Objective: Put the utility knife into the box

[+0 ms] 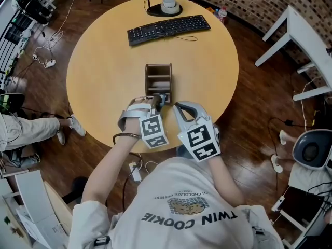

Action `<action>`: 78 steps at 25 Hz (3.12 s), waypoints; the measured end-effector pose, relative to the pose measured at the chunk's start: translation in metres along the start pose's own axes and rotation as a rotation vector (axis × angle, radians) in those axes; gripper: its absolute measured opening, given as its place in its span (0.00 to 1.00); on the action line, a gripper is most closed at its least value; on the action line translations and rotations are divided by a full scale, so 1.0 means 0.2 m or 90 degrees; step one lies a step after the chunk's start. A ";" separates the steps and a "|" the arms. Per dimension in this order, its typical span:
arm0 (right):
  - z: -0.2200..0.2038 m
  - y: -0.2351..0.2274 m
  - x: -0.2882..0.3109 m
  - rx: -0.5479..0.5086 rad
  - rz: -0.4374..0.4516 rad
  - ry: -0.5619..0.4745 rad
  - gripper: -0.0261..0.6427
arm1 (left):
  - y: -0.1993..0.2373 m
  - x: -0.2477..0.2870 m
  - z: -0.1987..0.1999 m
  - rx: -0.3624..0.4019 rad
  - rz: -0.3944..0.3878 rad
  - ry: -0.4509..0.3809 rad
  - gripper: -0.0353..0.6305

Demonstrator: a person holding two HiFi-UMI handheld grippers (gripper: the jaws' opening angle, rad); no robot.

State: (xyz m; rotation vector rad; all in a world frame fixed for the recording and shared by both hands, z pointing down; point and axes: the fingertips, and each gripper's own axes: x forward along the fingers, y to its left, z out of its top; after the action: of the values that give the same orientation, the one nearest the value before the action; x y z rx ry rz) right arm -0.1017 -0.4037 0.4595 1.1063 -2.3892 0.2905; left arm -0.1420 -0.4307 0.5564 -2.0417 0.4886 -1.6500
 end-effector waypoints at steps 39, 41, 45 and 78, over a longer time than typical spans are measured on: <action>-0.11 0.57 -0.38 -0.020 0.026 -0.040 0.04 | -0.39 -0.68 -0.06 -0.239 0.095 -0.067 0.14; -0.12 0.60 -0.40 -0.028 0.031 -0.039 0.04 | -0.42 -0.72 -0.06 -0.265 0.098 -0.075 0.14; -0.10 0.63 -0.46 -0.046 0.038 -0.045 0.04 | -0.44 -0.80 -0.03 -0.329 0.109 -0.091 0.12; -0.52 0.51 -1.16 -0.005 0.213 -0.093 0.04 | -0.87 -1.19 0.77 -0.737 0.279 -0.146 0.06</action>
State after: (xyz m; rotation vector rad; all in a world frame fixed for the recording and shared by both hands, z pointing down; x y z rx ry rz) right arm -0.0144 -0.1448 0.4308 0.7422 -2.7017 0.3198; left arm -0.0456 -0.1366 0.4363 -2.4877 1.9635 -0.8613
